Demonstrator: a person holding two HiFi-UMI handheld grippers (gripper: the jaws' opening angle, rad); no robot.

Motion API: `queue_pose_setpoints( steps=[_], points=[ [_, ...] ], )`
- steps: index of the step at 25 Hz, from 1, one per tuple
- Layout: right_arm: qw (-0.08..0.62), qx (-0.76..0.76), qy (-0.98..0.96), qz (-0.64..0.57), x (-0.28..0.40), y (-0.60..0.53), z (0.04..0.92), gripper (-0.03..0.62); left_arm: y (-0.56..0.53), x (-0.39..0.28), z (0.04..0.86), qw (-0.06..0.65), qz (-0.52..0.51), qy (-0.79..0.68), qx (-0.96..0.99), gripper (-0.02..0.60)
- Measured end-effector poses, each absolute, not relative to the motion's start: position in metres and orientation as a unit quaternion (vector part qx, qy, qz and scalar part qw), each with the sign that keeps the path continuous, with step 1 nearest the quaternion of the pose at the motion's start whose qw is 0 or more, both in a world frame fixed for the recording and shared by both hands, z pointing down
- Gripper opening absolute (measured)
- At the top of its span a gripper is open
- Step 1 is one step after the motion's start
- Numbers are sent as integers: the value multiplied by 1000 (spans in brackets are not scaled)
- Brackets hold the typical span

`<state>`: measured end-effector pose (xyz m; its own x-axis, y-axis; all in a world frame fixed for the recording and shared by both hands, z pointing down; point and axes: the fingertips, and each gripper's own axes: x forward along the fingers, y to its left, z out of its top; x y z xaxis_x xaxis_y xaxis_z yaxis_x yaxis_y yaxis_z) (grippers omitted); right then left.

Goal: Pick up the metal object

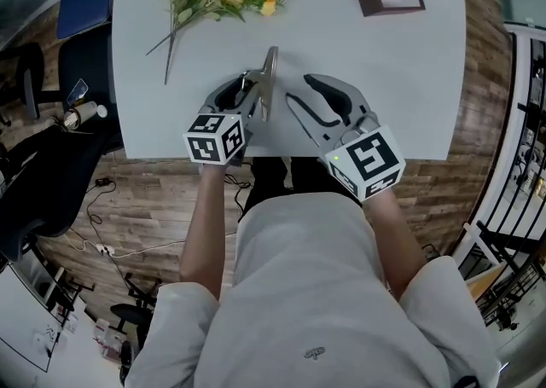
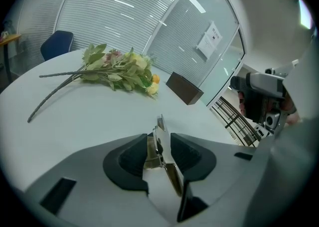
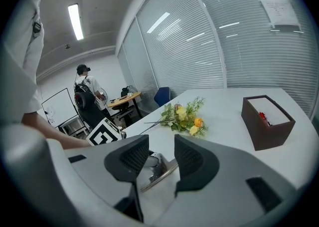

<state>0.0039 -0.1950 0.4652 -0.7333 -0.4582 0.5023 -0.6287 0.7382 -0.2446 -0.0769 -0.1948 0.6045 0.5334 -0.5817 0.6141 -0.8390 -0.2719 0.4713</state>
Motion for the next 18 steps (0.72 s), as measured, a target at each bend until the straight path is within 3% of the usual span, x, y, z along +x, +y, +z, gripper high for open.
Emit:
queue_pose_setpoints(
  steps=[7, 18],
  points=[
    [209, 301, -907, 208, 6, -197, 467, 166, -196, -73, 609, 397, 165, -456, 779, 150],
    [207, 300, -908, 208, 11, -196, 467, 166, -196, -71, 610, 401, 161, -458, 777, 95]
  ],
)
